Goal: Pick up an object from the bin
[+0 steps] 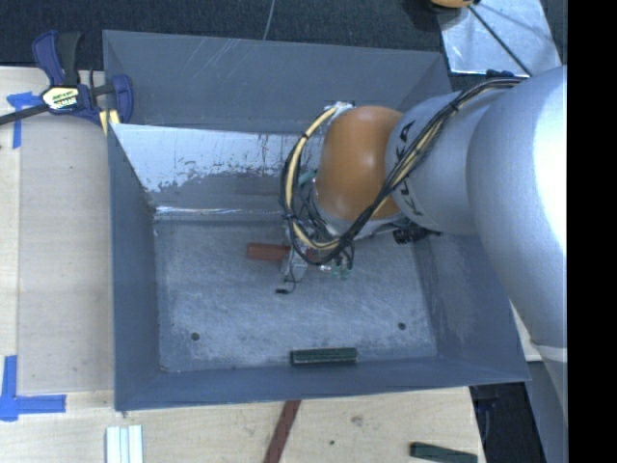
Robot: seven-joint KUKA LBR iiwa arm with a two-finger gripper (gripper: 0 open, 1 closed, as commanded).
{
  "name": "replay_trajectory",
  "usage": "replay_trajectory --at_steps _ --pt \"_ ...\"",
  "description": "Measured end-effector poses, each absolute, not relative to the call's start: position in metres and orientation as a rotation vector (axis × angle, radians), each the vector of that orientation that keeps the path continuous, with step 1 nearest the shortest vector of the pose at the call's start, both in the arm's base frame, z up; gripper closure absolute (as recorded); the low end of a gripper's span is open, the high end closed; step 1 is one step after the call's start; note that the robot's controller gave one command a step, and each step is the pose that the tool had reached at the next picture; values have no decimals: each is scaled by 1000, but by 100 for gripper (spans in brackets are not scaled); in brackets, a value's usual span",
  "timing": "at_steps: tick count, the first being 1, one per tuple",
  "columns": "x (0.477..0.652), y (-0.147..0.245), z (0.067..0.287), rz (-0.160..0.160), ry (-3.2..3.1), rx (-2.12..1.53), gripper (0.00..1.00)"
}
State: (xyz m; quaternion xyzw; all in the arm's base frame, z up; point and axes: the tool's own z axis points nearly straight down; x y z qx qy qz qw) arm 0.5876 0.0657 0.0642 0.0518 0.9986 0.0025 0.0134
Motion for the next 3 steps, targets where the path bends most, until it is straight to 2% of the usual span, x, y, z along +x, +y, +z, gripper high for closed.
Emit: replay_trajectory --at_steps 2,3 --pt "586 65 68 6 3118 161 100" --pt "586 65 79 3 3128 160 100"
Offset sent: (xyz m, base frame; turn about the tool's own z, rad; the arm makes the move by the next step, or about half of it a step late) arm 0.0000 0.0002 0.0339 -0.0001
